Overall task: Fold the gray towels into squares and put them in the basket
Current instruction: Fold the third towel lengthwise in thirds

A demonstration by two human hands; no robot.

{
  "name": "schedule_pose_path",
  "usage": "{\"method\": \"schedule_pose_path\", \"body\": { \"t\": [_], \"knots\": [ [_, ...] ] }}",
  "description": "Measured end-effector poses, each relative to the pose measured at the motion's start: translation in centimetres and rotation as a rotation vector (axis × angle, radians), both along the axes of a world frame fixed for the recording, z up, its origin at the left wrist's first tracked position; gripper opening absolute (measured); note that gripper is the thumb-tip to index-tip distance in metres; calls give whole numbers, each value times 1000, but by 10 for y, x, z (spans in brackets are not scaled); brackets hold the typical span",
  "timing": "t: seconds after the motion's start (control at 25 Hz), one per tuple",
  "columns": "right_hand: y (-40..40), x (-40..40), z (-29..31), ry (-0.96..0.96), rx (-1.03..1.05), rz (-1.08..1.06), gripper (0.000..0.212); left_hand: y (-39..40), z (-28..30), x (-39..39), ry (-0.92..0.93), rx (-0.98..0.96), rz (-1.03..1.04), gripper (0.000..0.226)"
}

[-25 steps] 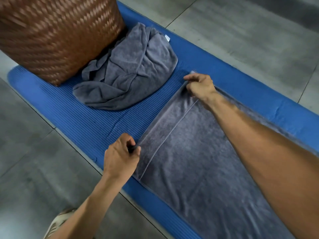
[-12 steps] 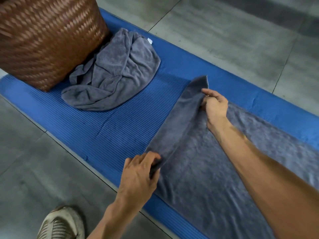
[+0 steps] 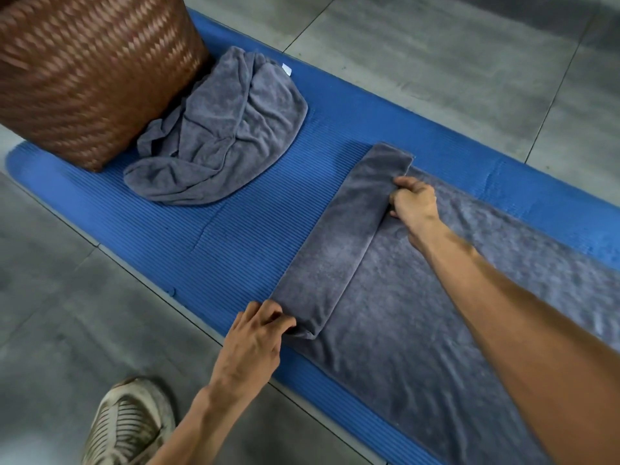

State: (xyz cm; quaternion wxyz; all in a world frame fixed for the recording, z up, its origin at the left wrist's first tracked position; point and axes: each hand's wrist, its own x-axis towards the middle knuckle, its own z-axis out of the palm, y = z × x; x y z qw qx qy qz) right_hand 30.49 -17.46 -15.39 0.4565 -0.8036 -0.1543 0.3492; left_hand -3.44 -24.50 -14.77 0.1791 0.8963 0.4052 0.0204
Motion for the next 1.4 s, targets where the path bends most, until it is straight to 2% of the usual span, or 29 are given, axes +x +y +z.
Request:
{"method": "schedule_pose_path", "body": {
  "t": [0.08, 0.16, 0.2, 0.28, 0.36, 0.44, 0.52, 0.56, 0.64, 0.72, 1.16, 1.32, 1.4],
  "knots": [
    [0, -1, -1, -17, -16, 19, 50, 3, 0, -5, 32, 57, -94, 42],
    [1, 1, -2, -14, -17, 25, 49, 2, 3, -6, 65, 78, -182, 29],
    [1, 2, -2, -14, -13, 29, 48, 3, 9, -4, 77, 52, -185, 23],
    [-2, -1, -2, -62, -13, 33, 45, 8, 18, 9, 79, -3, -119, 27],
    [-7, -12, 4, -296, -49, 92, 41, 18, 22, 32, 45, 16, -85, 26],
    [-18, -28, 6, -641, -48, 258, 41, 30, 18, 61, 5, 93, -122, 22],
    [-25, -41, 3, -914, -39, 467, 45, 42, 7, 90, 63, 94, -175, 42],
    [-24, -43, 0, -992, -46, 572, 48, 46, 0, 100, 97, 103, -192, 50],
    [-19, -49, -4, -991, -122, 751, 51, 50, -12, 111, 168, 131, -220, 58],
    [-8, -48, -8, -947, -238, 824, 52, 48, -25, 110, 190, 124, -223, 61],
    [43, 12, -23, -780, -493, 622, 66, 44, -38, 106, 190, 112, -212, 60],
    [56, 28, -14, -656, -423, 582, 66, 44, -37, 106, 205, 122, -221, 60],
    [56, 31, -6, -782, -266, 475, 61, 44, -36, 106, 202, 123, -223, 60]
  ]
}}
